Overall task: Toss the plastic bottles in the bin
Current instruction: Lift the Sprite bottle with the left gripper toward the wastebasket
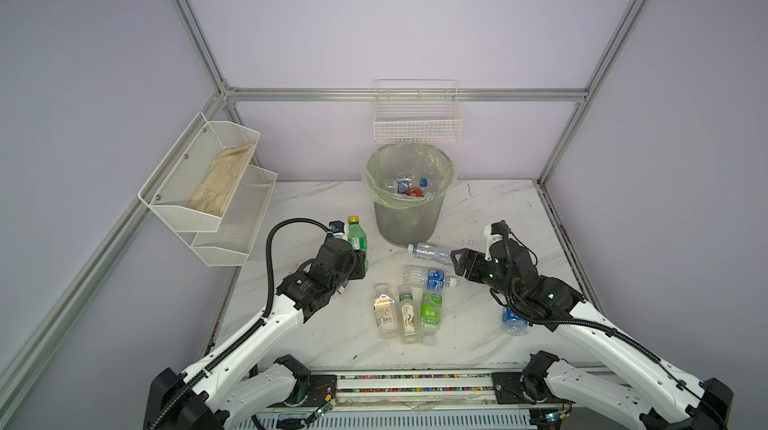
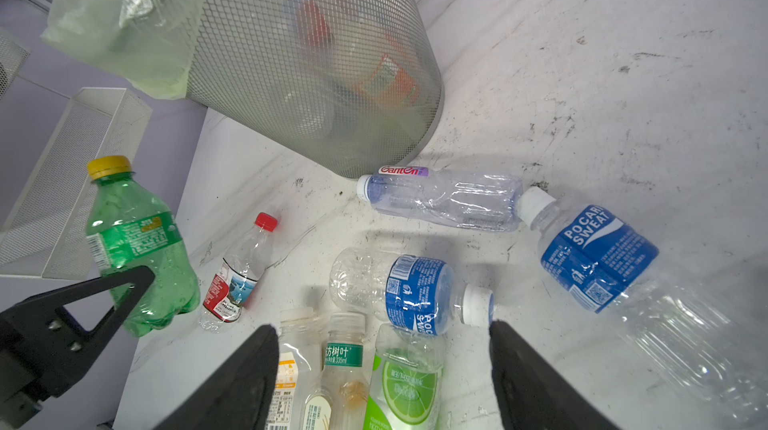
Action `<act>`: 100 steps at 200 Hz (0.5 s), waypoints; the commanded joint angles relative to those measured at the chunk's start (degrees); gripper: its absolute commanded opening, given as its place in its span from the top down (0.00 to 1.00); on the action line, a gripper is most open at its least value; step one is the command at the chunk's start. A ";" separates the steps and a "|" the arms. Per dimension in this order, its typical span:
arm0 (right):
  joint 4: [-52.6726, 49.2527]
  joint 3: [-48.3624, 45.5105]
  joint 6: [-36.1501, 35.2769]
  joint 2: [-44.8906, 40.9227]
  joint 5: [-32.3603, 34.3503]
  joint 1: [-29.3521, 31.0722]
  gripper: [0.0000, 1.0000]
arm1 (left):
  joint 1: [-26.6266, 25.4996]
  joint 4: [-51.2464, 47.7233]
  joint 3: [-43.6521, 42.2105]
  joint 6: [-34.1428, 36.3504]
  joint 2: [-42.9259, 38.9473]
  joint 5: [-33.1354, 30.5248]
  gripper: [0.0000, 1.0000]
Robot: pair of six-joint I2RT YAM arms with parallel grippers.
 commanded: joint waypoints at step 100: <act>0.72 -0.84 1.28 -0.41 -0.26 -0.02 0.19 | -0.54 15.75 -0.16 6.16 -13.27 8.96 0.56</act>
